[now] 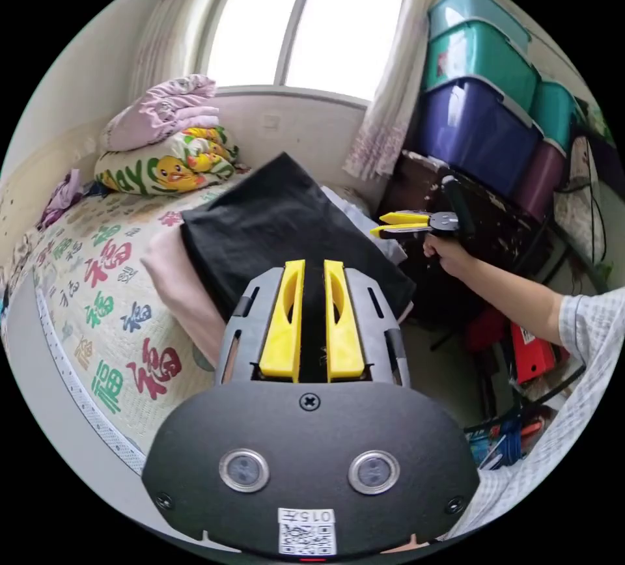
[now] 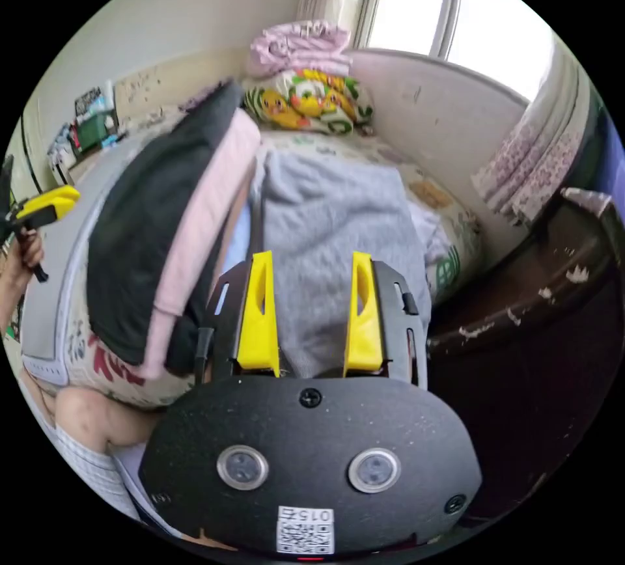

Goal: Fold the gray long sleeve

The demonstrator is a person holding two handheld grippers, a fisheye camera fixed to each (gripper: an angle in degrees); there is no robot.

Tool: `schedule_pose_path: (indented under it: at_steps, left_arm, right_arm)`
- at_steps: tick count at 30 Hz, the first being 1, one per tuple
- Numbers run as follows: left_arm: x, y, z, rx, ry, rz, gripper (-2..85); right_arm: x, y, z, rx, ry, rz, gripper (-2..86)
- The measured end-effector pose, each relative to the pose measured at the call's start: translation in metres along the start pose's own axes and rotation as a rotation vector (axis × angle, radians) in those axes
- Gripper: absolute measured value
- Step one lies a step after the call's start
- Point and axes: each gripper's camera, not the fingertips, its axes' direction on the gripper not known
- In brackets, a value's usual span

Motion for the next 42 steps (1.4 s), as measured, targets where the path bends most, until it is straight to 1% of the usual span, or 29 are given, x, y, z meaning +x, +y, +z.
schedule_pose_path:
  at_steps: [2, 4, 5, 7, 10, 13, 16, 18, 20, 22, 23, 24, 25, 27, 29, 31, 32, 33, 35, 36, 38, 40, 42]
  left_arm:
    - [0.018, 0.002, 0.038, -0.087, 0.018, 0.034, 5.9]
    - [0.021, 0.006, 0.065, -0.151, 0.008, 0.01, 5.9]
    - [0.021, 0.009, 0.072, -0.127, 0.006, -0.006, 5.9]
    - [0.023, 0.01, 0.076, -0.101, -0.005, -0.011, 5.8]
    - [0.035, 0.006, 0.081, -0.119, -0.07, 0.03, 5.8]
    - [0.037, 0.005, 0.086, -0.113, -0.082, 0.027, 5.8]
    - [0.028, 0.008, 0.088, -0.095, -0.049, -0.032, 5.7]
    - [0.025, 0.011, 0.088, -0.09, -0.038, -0.056, 5.7]
    - [0.024, 0.012, 0.088, -0.1, -0.046, -0.049, 5.3]
    - [0.025, 0.013, 0.085, -0.121, -0.06, -0.044, 4.3]
    - [0.026, 0.014, 0.081, -0.148, -0.063, -0.041, 3.2]
    - [0.026, 0.016, 0.079, -0.165, -0.061, -0.04, 2.5]
    - [0.027, 0.02, 0.073, -0.199, -0.047, -0.034, 1.4]
    - [0.027, 0.032, 0.06, -0.233, -0.018, -0.027, 0.4]
    - [0.027, 0.058, 0.035, -0.196, -0.008, -0.03, -0.4]
    - [0.025, 0.078, 0.016, -0.171, -0.011, -0.057, -0.6]
    - [0.023, 0.09, 0.005, -0.16, -0.004, -0.085, -0.6]
    - [0.021, 0.096, -0.001, -0.153, 0.003, -0.1, -0.6]
    - [0.014, 0.116, -0.026, -0.095, 0.07, -0.156, -0.5]
    - [0.012, 0.119, -0.032, -0.076, 0.09, -0.166, -0.5]
    - [0.005, 0.128, -0.054, -0.013, 0.158, -0.199, 0.0]
    - [0.001, 0.13, -0.07, 0.03, 0.207, -0.216, 0.7]
    - [0.0, 0.128, -0.085, 0.077, 0.281, -0.213, 2.1]
  right_arm:
    - [0.001, 0.026, 0.041, -0.17, 0.049, -0.026, 21.0]
    - [-0.006, 0.036, 0.065, -0.261, 0.053, -0.058, 22.6]
    - [-0.014, 0.038, 0.077, -0.279, 0.064, -0.077, 22.9]
    - [-0.026, 0.035, 0.081, -0.248, 0.14, -0.082, 22.2]
    - [-0.039, 0.022, 0.091, -0.31, 0.2, -0.095, 20.3]
    - [-0.042, 0.011, 0.089, -0.35, 0.181, -0.103, 18.0]
    - [-0.034, 0.013, 0.077, -0.353, 0.085, -0.096, 18.6]
    - [-0.036, 0.018, 0.076, -0.4, 0.022, -0.16, 18.2]
    - [-0.045, 0.023, 0.078, -0.429, 0.198, -0.288, 14.2]
    - [-0.043, 0.019, 0.075, -0.452, 0.229, -0.299, 9.8]
    - [-0.036, 0.015, 0.066, -0.443, 0.203, -0.268, 6.6]
    - [-0.029, 0.014, 0.058, -0.428, 0.166, -0.24, 6.2]
    - [-0.01, 0.014, 0.041, -0.388, 0.036, -0.169, 5.5]
    - [0.026, 0.019, 0.016, -0.345, -0.075, -0.044, 4.8]
    - [0.074, 0.025, -0.016, -0.29, -0.206, 0.156, 4.3]
    - [0.098, 0.028, -0.045, -0.211, -0.3, 0.273, 3.9]
    - [0.11, 0.032, -0.07, -0.128, -0.359, 0.321, 3.7]
    - [0.116, 0.034, -0.085, -0.073, -0.376, 0.344, 3.4]
    - [0.139, 0.051, -0.157, 0.244, -0.44, 0.413, 2.5]
    - [0.147, 0.056, -0.172, 0.301, -0.472, 0.446, 2.3]
    - [0.174, 0.072, -0.228, 0.526, -0.625, 0.543, 1.7]
    - [0.183, 0.077, -0.273, 0.657, -0.727, 0.522, 1.5]
    - [0.177, 0.077, -0.322, 0.72, -0.77, 0.442, 1.4]
